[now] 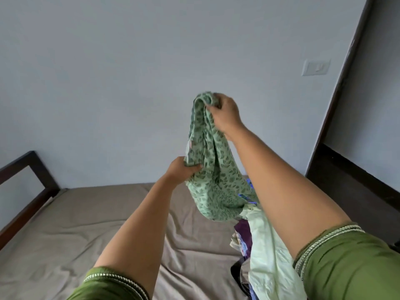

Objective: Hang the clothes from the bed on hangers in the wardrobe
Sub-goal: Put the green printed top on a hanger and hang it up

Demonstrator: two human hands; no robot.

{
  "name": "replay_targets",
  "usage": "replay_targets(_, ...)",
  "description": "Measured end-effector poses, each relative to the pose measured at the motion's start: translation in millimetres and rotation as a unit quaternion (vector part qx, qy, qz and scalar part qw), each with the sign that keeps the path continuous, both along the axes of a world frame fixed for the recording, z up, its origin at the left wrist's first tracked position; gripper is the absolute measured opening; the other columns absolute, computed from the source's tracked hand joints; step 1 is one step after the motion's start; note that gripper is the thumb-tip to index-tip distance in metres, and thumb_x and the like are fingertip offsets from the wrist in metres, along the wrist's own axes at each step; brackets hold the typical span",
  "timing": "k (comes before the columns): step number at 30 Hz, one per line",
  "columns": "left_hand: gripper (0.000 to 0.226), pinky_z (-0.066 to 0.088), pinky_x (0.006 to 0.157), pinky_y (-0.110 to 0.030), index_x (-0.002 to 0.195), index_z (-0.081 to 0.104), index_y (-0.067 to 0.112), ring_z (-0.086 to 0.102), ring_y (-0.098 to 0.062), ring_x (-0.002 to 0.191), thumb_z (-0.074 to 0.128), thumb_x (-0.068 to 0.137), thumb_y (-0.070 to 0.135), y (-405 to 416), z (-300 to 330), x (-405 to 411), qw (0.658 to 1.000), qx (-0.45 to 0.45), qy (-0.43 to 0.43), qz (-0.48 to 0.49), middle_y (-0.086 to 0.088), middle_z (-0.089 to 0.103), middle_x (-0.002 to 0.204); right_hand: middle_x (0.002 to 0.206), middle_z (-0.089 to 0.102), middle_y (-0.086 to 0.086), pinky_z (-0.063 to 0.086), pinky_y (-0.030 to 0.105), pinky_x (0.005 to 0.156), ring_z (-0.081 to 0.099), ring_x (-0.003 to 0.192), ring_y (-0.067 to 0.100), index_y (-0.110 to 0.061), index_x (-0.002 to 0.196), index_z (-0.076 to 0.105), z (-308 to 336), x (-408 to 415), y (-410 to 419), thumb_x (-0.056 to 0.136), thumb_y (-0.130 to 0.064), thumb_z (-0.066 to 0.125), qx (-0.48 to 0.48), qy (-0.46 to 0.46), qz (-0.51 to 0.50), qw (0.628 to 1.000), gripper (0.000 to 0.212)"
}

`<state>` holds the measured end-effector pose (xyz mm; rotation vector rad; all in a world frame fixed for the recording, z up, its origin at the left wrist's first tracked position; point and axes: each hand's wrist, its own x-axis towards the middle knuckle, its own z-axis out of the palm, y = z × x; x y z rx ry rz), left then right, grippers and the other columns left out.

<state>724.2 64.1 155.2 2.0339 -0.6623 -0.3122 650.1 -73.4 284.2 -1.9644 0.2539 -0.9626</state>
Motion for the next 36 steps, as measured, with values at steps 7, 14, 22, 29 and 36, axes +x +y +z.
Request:
replay_targets(7, 0.070, 0.059, 0.076, -0.036, 0.101, 0.065, 0.000, 0.071, -0.028, 0.085, 0.096, 0.047, 0.033, 57, 63, 35, 0.983, -0.146, 0.110, -0.006, -0.014, 0.073, 0.095, 0.104, 0.066, 0.002, 0.046, 0.025, 0.076, 0.061, 0.089, 0.016, -0.013, 0.114, 0.063, -20, -1, -47, 0.094, -0.036, 0.060, 0.111, 0.083, -0.112, 0.984, 0.031)
replay_targets(14, 0.047, 0.051, 0.093, -0.052, 0.111, 0.061, 0.000, 0.064, -0.035, 0.101, 0.076, 0.075, 0.026, 76, 132, 40, 0.848, -0.469, 0.152, -0.197, -0.020, 0.067, 0.107, 0.105, 0.072, 0.011, 0.056, 0.040, 0.086, 0.067, 0.102, 0.027, -0.008, 0.107, 0.065, -3, -17, -50, 0.084, -0.034, 0.061, 0.338, 0.022, 0.273, 0.900, 0.035)
replay_targets(22, 0.036, 0.060, 0.076, -0.042, 0.117, 0.056, 0.002, 0.069, -0.025, 0.088, 0.066, 0.090, 0.024, 19, 120, 48, 0.940, -0.271, 0.116, 0.173, -0.012, 0.068, 0.102, 0.103, 0.062, 0.005, 0.056, 0.034, 0.075, 0.061, 0.084, 0.018, 0.000, 0.120, 0.055, -12, 34, -45, 0.097, -0.037, 0.054, 0.293, 0.165, -0.073, 0.939, 0.043)
replay_targets(29, 0.026, 0.049, 0.065, -0.031, 0.107, 0.055, 0.015, 0.056, -0.016, 0.069, 0.048, 0.099, 0.038, -27, 97, 24, 0.969, -0.183, 0.020, 0.165, -0.001, 0.059, 0.087, 0.099, 0.067, 0.009, 0.050, 0.029, 0.066, 0.063, 0.080, 0.021, -0.006, 0.108, 0.063, -43, 52, 7, 0.101, -0.032, 0.043, 0.155, 0.099, -0.147, 0.972, 0.034)
replay_targets(36, 0.069, 0.054, 0.069, -0.036, 0.116, 0.052, 0.010, 0.068, -0.029, 0.099, 0.063, 0.077, 0.066, -18, 96, 26, 0.954, -0.266, 0.132, 0.044, -0.013, 0.067, 0.109, 0.126, 0.051, 0.026, 0.054, 0.038, 0.059, 0.064, 0.067, 0.027, -0.009, 0.133, 0.047, -41, 60, 38, 0.077, -0.013, 0.040, 0.187, 0.157, 0.174, 0.954, 0.057)
